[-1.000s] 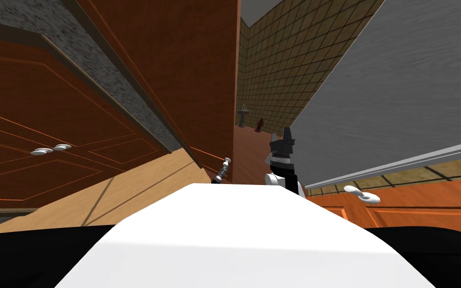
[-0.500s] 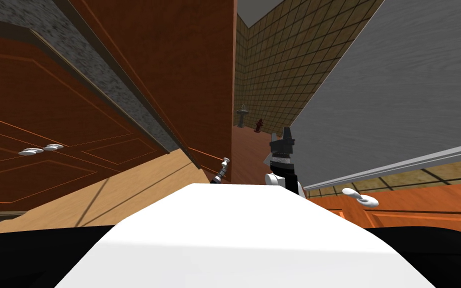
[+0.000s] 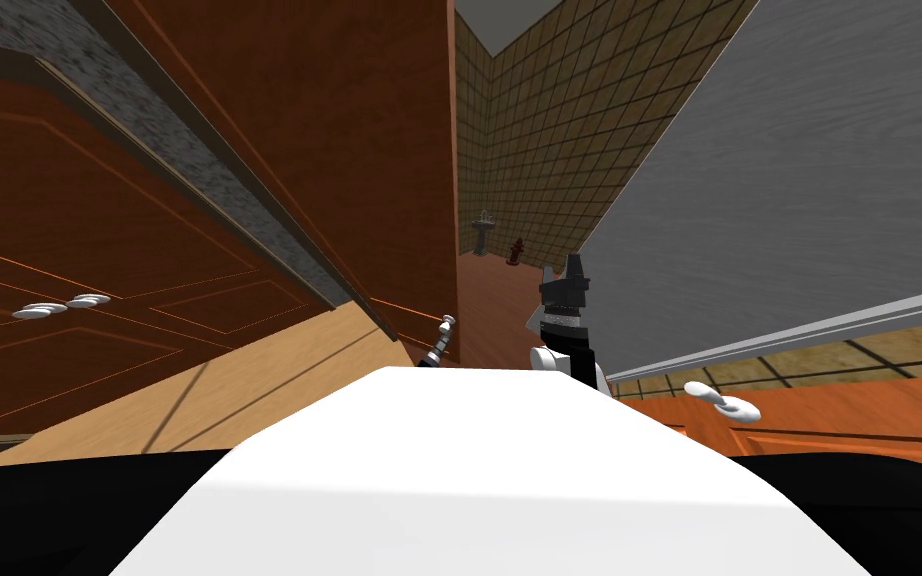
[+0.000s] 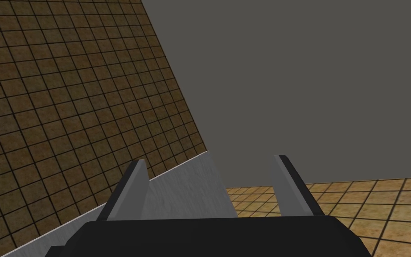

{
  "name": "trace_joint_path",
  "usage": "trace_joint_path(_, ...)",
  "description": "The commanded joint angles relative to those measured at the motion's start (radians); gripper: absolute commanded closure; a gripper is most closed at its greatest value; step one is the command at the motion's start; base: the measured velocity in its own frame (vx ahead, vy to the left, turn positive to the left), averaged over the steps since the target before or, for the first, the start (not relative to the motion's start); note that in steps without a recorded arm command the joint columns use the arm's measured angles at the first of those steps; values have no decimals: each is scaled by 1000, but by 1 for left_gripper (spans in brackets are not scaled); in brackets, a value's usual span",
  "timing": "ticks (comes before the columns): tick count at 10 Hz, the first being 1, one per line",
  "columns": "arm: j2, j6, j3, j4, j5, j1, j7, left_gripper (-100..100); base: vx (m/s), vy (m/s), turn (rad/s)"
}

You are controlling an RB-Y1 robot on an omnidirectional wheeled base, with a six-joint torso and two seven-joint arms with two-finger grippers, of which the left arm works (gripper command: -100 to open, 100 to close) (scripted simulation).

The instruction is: Push the door open

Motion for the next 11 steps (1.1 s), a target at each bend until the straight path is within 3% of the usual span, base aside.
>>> trace_joint_path(1,28,4,4,-16,40,7,50,100,59,-81,-41)
trace_joint_path(4,38,-1,-3,-15,63,8,100,100,48,-45,-2)
trace_joint_path(6,59,-12,-17,-14,112,8,163,100,37,-60,-26)
trace_joint_path(7,59,-12,-17,-14,112,8,178,100,46,-56,-4)
trace_joint_path(8,71,-17,-24,-13,138,9,212,100,45,-53,-15)
trace_joint_path(9,71,-17,-24,-13,138,9,219,100,49,-46,-22)
trace_joint_path(11,94,-29,-39,-11,192,9,287,100,78,-66,-22)
